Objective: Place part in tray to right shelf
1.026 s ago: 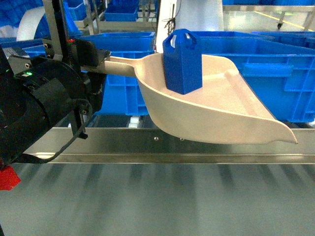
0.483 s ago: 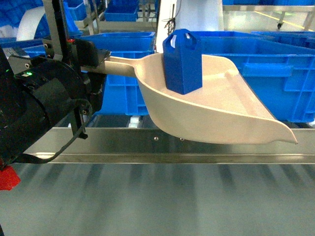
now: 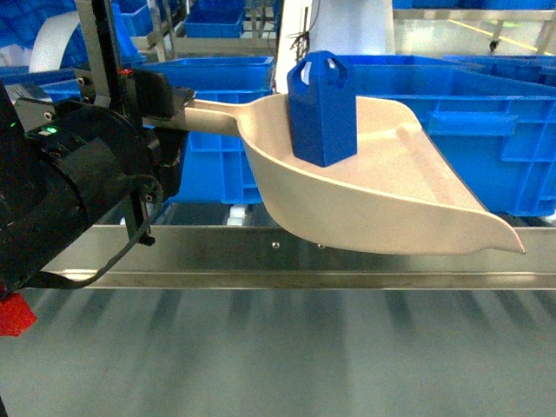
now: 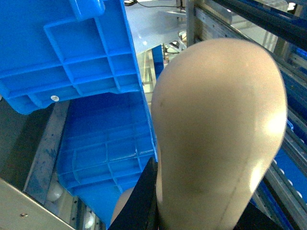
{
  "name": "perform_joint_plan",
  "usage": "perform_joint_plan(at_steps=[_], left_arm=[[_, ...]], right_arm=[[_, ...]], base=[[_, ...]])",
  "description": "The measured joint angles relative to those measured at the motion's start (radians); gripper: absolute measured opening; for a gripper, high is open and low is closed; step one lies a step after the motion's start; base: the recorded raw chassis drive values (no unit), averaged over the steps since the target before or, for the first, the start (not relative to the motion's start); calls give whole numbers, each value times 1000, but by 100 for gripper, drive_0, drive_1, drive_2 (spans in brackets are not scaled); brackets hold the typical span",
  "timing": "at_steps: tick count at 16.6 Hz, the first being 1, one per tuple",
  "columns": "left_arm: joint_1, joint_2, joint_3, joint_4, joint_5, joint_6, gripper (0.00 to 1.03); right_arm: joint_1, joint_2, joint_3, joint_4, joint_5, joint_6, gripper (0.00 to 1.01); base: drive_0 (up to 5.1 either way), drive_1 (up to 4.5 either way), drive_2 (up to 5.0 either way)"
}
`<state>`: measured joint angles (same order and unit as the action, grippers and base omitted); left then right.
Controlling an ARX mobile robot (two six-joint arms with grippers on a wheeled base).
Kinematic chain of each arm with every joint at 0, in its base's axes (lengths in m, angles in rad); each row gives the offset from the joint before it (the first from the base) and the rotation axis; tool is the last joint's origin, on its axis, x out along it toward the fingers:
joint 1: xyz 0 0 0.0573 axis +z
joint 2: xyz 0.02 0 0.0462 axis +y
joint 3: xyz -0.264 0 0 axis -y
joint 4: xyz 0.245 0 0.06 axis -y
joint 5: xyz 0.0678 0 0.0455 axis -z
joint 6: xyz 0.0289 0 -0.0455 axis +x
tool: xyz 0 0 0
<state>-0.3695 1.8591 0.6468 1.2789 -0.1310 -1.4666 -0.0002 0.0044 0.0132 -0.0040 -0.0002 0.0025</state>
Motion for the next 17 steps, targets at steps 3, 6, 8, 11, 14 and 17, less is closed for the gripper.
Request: perform_joint_plan(at_steps=[3,6,8,11,14,17], left_arm=[[0,0,0,0,0,0,17],[0,0,0,0,0,0,17],[0,0,0,0,0,0,17],[-2,-255,36,-521,-34,145,17],[9,-356,80,-577,-15,186,17],[52,-326,76,-567,10,185,17]], right_arm=[[0,0,0,0,0,0,98],[0,0,0,0,0,0,98],[0,0,0,0,0,0,98],[0,0,0,-1,0,0,98],[0,0,0,0,0,0,98],[0,0,0,0,0,0,98]], base=[[0,0,0],[0,0,0],[0,0,0],[0,0,0],[0,0,0],[0,0,0]])
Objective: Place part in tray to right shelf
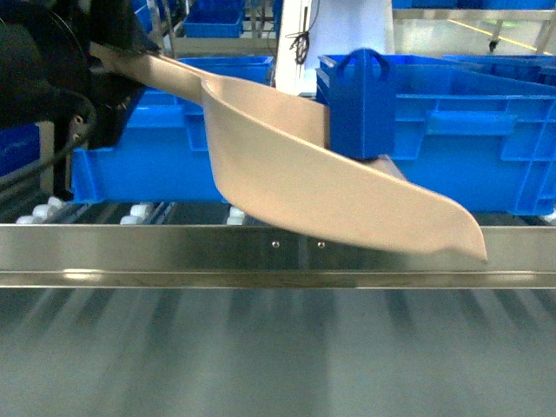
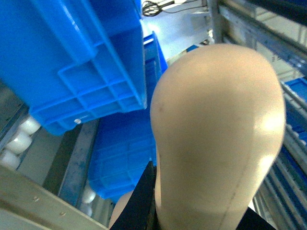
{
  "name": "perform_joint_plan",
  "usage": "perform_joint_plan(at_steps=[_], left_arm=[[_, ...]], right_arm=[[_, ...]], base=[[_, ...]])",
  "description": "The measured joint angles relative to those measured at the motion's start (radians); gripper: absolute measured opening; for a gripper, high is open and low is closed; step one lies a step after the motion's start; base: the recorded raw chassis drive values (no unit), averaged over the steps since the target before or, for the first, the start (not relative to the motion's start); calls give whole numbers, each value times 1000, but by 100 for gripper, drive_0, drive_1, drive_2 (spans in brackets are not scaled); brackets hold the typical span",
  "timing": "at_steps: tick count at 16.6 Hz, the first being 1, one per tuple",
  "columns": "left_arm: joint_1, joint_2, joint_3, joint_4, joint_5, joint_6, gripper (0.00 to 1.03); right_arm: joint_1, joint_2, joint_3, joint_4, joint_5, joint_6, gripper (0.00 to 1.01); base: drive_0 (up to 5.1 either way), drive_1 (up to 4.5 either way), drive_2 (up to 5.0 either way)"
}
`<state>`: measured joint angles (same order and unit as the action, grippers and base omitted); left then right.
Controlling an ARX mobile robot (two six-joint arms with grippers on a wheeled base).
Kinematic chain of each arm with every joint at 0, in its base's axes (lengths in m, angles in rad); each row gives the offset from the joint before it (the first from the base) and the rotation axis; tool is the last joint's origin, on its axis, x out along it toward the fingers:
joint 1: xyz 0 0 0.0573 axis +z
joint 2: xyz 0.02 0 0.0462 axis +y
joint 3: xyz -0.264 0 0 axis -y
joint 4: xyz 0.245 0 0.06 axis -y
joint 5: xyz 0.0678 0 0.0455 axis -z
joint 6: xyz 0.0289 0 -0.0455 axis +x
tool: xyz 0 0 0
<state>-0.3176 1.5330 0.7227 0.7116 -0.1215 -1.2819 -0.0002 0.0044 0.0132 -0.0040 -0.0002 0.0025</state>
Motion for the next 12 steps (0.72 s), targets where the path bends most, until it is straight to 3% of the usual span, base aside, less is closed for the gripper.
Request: perform_joint_plan(at_steps=[3,8,12], left_arm=[[49,-10,73,19,-16,-49,17],[74,37,236,21,-19,-74,17],[154,216,450,-123,-129,-109,17]], right_arm=[[0,0,0,0,0,0,98],[0,0,0,0,0,0,98],[0,0,0,0,0,0,98]], base=[[0,0,0],[0,0,0],[0,0,0]])
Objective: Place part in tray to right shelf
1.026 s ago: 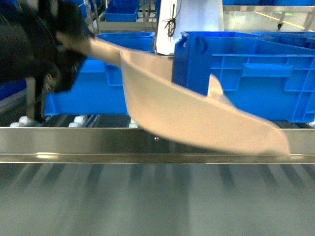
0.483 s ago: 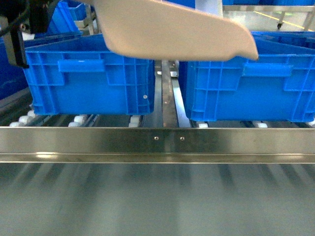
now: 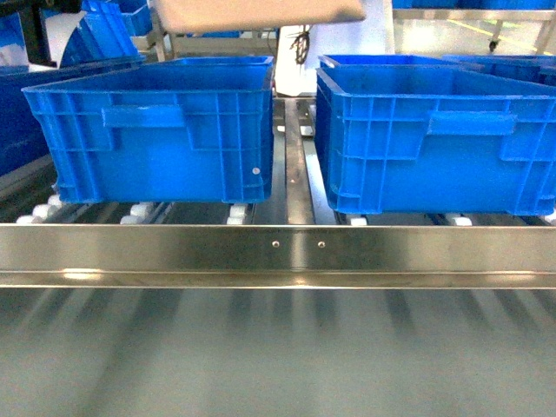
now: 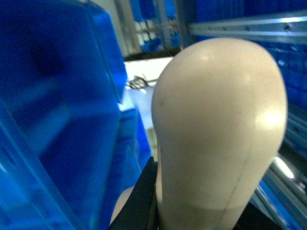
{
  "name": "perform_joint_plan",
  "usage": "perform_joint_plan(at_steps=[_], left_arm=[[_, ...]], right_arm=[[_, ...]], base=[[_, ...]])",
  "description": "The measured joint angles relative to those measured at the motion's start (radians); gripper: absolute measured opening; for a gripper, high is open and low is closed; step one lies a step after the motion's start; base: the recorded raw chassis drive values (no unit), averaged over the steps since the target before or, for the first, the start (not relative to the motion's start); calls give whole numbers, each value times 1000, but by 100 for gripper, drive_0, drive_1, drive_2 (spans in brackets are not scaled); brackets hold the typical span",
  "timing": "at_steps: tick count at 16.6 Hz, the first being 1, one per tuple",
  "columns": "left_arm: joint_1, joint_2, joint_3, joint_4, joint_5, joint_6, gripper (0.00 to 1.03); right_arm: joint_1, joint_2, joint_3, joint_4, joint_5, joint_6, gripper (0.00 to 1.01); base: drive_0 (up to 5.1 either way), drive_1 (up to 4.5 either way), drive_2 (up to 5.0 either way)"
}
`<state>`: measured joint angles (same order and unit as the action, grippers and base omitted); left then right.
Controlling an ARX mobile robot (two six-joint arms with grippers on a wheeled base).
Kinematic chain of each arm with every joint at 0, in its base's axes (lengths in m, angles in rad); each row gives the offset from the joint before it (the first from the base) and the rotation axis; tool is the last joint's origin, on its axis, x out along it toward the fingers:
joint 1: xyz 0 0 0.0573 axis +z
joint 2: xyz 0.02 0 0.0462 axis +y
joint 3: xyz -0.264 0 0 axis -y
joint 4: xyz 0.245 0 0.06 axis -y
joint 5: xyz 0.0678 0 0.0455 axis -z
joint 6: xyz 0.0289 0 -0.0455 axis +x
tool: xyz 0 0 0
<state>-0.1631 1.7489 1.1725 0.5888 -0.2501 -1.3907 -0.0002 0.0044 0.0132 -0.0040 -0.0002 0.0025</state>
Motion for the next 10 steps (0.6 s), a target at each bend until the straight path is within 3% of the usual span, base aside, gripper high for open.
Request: perform_joint_plan(at_steps=[2,3,5,7,8,10], left_arm=[[30,72,129,-144,-125,9,17],[38,113,222,-218,-220,37,17],[45,159,332,-280,-311,87,17],[39,203,428,-297,-385,190,17],[34,220,451,-270,-417,280,17],[28,231,484,-299,-451,377,17]], right_arm=[[0,0,0,0,0,0,98],[0,0,0,0,0,0,98],[0,0,0,0,0,0,98],[0,0,0,0,0,0,98],[0,0,0,0,0,0,98],[0,0,0,0,0,0,98]], base=[[0,0,0],[0,0,0],[0,0,0],[0,0,0],[0,0,0],[0,0,0]])
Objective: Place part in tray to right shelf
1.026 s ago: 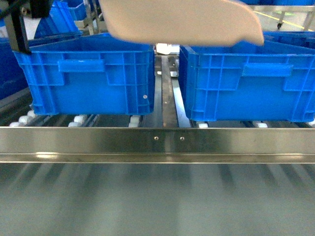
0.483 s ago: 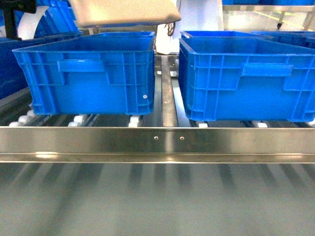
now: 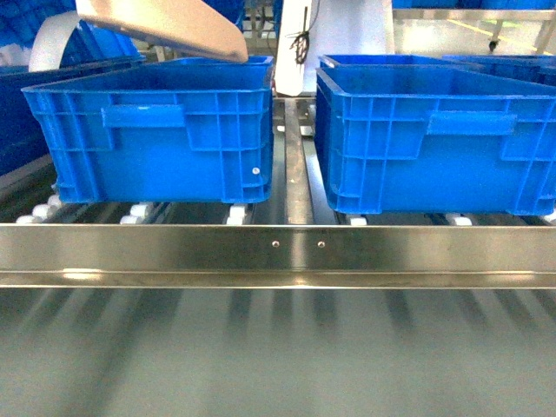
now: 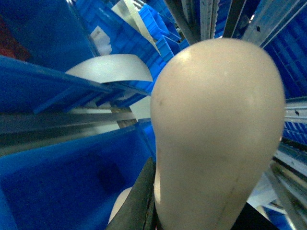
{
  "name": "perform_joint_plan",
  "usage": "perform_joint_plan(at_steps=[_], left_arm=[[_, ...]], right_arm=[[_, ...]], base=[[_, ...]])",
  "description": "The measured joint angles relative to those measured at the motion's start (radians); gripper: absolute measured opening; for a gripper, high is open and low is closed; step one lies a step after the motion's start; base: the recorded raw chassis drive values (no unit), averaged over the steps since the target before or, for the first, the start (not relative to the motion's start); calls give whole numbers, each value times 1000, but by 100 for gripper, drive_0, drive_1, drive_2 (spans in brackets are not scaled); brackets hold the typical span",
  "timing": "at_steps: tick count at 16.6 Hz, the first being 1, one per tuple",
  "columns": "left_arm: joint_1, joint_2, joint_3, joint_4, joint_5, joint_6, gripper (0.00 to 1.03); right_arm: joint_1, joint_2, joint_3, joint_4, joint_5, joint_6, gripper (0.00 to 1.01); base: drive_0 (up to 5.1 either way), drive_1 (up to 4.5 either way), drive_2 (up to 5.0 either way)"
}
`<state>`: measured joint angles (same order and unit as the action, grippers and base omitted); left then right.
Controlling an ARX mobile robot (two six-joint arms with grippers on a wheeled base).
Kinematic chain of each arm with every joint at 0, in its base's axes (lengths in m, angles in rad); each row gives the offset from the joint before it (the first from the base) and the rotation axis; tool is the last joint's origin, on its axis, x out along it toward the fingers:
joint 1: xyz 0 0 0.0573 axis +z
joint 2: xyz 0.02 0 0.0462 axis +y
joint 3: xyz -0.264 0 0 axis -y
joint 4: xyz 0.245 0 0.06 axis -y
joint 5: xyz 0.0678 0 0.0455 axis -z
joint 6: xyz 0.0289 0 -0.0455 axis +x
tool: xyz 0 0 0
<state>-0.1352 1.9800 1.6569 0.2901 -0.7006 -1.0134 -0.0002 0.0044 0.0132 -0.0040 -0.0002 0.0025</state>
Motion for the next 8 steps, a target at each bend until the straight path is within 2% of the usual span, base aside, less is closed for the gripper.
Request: perform_joint_plan(at_steps=[1,2,4,6,7,8], left_arm=[[-2,0,7,-16,-16,30,17],[-6,0,6,7,-6,91,17],[-6,-3,-10,21,9,106,17],[-5,-25,-74,33,77,69,17],[-4,-50,-113,37,124,35,17],[-6,-100,-187,80,197,-15,17]], right_arm=[[0,0,0,0,0,0,98],[0,0,0,0,0,0,98],[0,0,0,0,0,0,98],[0,0,0,0,0,0,98],[0,0,0,0,0,0,98],[0,0,0,0,0,0,98]], base=[[0,0,0],[0,0,0],[0,0,0],[0,0,0],[0,0,0],[0,0,0]])
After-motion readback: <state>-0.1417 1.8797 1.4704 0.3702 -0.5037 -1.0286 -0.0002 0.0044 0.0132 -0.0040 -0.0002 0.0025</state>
